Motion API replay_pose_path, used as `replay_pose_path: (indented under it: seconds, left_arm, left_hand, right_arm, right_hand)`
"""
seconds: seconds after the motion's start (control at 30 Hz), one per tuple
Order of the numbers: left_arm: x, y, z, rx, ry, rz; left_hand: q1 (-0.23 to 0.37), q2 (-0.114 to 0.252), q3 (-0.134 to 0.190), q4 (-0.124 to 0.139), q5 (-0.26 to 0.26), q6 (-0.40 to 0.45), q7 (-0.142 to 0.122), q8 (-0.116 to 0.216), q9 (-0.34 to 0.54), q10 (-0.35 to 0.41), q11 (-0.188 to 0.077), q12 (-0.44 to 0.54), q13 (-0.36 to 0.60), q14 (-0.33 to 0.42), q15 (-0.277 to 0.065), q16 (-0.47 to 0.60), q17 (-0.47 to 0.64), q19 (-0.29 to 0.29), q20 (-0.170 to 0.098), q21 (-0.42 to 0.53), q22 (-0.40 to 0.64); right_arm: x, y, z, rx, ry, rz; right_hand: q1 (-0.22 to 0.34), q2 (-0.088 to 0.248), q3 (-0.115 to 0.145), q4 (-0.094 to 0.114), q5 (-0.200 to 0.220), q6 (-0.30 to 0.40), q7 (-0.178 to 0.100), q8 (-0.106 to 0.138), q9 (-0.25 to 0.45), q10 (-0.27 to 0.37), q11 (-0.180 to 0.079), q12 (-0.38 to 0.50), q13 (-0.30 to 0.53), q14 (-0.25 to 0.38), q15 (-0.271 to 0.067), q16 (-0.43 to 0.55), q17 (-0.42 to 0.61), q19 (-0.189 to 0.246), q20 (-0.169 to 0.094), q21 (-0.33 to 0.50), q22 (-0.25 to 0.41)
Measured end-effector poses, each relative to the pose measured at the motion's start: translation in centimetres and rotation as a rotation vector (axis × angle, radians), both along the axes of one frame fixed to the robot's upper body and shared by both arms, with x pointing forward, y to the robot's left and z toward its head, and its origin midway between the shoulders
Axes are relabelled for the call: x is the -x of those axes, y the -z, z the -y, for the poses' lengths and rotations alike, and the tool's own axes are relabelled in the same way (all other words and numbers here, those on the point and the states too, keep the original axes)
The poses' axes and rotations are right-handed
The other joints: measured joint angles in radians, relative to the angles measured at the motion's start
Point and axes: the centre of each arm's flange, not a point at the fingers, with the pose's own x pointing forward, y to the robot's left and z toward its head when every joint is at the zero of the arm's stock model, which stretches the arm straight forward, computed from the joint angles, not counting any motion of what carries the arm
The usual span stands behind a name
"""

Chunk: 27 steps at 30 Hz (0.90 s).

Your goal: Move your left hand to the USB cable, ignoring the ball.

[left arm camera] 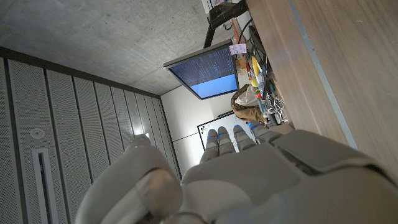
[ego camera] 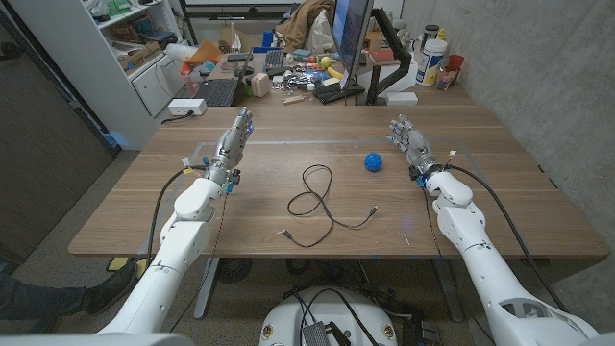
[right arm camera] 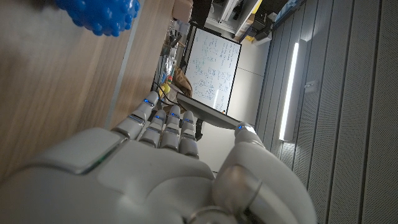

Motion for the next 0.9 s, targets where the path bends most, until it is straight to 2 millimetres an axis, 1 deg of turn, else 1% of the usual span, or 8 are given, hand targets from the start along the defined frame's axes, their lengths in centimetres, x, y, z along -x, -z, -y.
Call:
replay_pose_path:
  seconds: [0.13,0.43,0.5,0.67,0.73,0.9]
  left_arm:
    - [0.2,-0.1,0.1,-0.011,-0.013,0.008]
    - [0.7,-0.5,0.3,-0.038,-0.033,0.025]
    - [0.7,-0.5,0.4,-0.044,-0.036,0.028]
    - [1.0,-0.7,0.6,-0.057,-0.042,0.039]
    - [1.0,-0.7,0.7,-0.061,-0.045,0.042]
    - [1.4,-0.9,1.0,-0.072,-0.044,0.056]
  left_hand:
    - [0.000,0.000,0.000,0.000,0.000,0.001,-0.001,0.000,0.000,0.005,-0.005,0.000,0.000,0.000,0.000,0.000,0.000,0.000,0.000,0.000,-0.002]
    - [0.005,0.005,0.000,0.000,0.000,0.001,-0.001,0.000,0.000,0.011,0.000,0.000,0.000,0.000,0.000,0.000,0.000,0.000,0.000,0.000,-0.002]
    - [0.005,0.005,0.000,0.000,0.000,0.001,-0.001,0.000,0.000,0.011,0.000,0.000,0.000,0.002,0.002,0.000,0.000,0.000,0.000,0.000,-0.002]
    - [0.005,0.005,0.000,0.000,0.000,0.001,-0.001,0.000,0.000,0.011,0.000,0.000,0.000,0.003,0.003,0.000,0.000,0.000,0.000,0.000,-0.002]
    - [0.005,0.005,0.000,0.000,0.000,0.006,-0.006,0.000,0.000,0.011,0.000,0.000,0.000,0.003,0.003,0.000,0.000,0.000,0.000,0.000,-0.002]
    - [0.009,0.009,0.000,0.000,0.000,0.006,-0.007,0.000,0.000,0.011,0.000,0.000,0.000,0.003,0.003,0.000,0.000,0.000,0.000,0.000,-0.002]
  right_arm:
    - [0.0,0.0,0.1,-0.002,0.000,0.000]
    - [-0.1,0.2,0.4,-0.008,0.004,-0.004]
    - [-0.1,0.2,0.5,-0.009,0.005,-0.005]
    - [-0.1,0.4,0.6,-0.011,0.006,-0.007]
    - [-0.2,0.5,0.6,-0.013,0.007,-0.009]
    - [-0.2,0.4,0.6,-0.012,0.005,-0.006]
  right_hand:
    - [0.000,0.000,0.000,0.000,0.000,0.000,0.000,0.000,0.000,0.000,0.000,0.000,0.000,0.000,0.000,0.000,0.000,0.000,0.000,0.000,0.000]
    - [0.000,0.000,0.000,0.000,0.000,0.000,0.000,0.000,0.000,0.000,0.000,0.000,0.000,0.000,0.000,0.000,0.000,0.000,0.000,-0.006,0.000]
    - [0.000,0.000,-0.004,-0.004,0.000,0.000,0.000,0.000,0.000,0.000,0.000,0.000,0.000,0.000,0.000,0.000,0.000,0.000,0.000,-0.007,0.000]
    - [0.000,0.000,-0.004,-0.004,0.000,0.000,0.000,0.000,0.000,0.000,0.000,0.000,0.000,0.000,0.000,0.000,0.000,0.004,-0.004,-0.007,0.000]
    - [0.000,0.000,-0.004,-0.004,0.000,0.000,0.000,0.000,0.000,0.000,0.000,0.000,0.000,0.000,0.000,0.000,0.000,0.004,-0.004,-0.010,0.000]
    - [0.000,0.000,-0.004,-0.004,0.000,0.000,0.000,0.000,0.000,0.000,0.000,0.000,0.000,0.000,0.000,0.000,0.000,0.004,-0.004,-0.010,0.000]
